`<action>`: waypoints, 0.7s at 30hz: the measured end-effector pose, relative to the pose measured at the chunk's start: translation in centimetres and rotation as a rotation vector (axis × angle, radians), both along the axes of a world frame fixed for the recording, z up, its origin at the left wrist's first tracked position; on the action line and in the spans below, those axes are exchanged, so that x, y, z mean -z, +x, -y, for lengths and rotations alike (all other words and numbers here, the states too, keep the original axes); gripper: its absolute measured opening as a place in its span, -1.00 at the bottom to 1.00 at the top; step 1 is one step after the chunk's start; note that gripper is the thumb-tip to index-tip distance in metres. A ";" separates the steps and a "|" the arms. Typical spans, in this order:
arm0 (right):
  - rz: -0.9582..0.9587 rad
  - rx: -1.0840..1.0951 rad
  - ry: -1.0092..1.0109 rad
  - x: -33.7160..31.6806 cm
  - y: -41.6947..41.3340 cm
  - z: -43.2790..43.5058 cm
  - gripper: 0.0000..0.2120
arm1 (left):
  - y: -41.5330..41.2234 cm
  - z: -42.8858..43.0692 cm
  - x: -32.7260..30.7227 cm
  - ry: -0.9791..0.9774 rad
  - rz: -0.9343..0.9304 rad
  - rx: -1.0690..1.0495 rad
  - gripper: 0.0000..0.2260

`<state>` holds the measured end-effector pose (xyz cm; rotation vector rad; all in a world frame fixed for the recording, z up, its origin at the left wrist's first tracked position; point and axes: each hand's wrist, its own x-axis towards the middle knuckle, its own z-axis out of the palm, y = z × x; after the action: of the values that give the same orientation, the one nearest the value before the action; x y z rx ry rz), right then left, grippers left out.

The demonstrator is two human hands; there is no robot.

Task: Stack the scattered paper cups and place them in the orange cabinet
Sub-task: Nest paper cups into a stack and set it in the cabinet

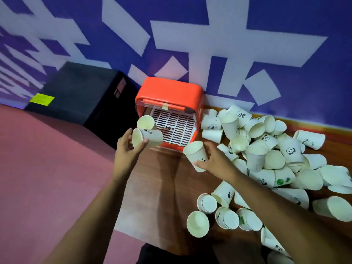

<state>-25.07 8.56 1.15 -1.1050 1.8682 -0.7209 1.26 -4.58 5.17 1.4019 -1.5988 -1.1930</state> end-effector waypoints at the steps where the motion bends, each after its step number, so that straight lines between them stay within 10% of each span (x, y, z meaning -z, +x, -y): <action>1: 0.039 0.035 -0.024 -0.6 0.6 0.9 -0.30 | 0.3 1.3 -0.5 -0.009 0.003 -0.024 -0.50; 4: 0.151 0.128 -0.103 -2.1 2.5 3.5 -0.36 | 0.6 5.7 -1.4 -0.091 0.068 0.034 -0.73; 8: 0.206 0.217 -0.168 -2.8 5.2 6.8 -0.38 | 0.2 10.2 -0.2 -0.152 0.250 0.128 -0.42; 21: 0.183 0.458 -0.211 -0.4 11.7 13.0 -0.31 | 0.2 15.8 5.3 -0.078 0.354 0.624 -0.30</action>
<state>-13.32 -4.42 1.50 -0.7053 1.9349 -1.2594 1.41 -20.37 -0.15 1.1368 -2.4236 -1.2383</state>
